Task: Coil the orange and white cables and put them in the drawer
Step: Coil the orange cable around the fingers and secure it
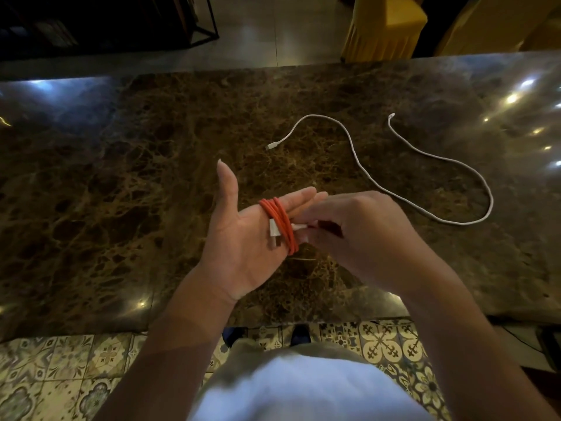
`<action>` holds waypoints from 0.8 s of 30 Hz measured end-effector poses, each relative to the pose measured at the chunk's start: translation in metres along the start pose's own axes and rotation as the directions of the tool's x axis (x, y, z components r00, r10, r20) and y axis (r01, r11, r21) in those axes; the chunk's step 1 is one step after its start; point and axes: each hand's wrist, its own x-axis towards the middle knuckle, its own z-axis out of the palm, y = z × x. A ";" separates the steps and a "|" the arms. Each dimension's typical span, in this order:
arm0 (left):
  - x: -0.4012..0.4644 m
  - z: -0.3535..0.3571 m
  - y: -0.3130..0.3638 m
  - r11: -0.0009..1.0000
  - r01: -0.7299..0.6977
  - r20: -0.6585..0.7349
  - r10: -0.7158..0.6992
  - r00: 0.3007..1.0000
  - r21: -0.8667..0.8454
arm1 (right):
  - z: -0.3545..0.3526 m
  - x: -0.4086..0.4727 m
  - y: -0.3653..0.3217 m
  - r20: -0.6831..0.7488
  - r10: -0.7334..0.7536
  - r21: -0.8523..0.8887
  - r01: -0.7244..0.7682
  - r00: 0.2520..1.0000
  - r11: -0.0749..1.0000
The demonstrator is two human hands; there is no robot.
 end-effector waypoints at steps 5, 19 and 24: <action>0.001 0.003 -0.001 0.998 0.041 0.155 -0.033 0.987 -0.048 | -0.004 0.003 0.003 0.133 0.026 0.119 -0.042 0.991 0.992; -0.004 -0.004 -0.007 0.998 0.047 0.088 -0.044 0.995 -0.031 | -0.005 0.001 0.009 0.217 -0.084 0.236 0.031 0.973 0.971; -0.003 -0.001 -0.011 0.989 -0.099 0.052 0.104 0.993 -0.106 | -0.006 0.000 0.014 0.266 -0.068 0.247 0.000 0.962 0.969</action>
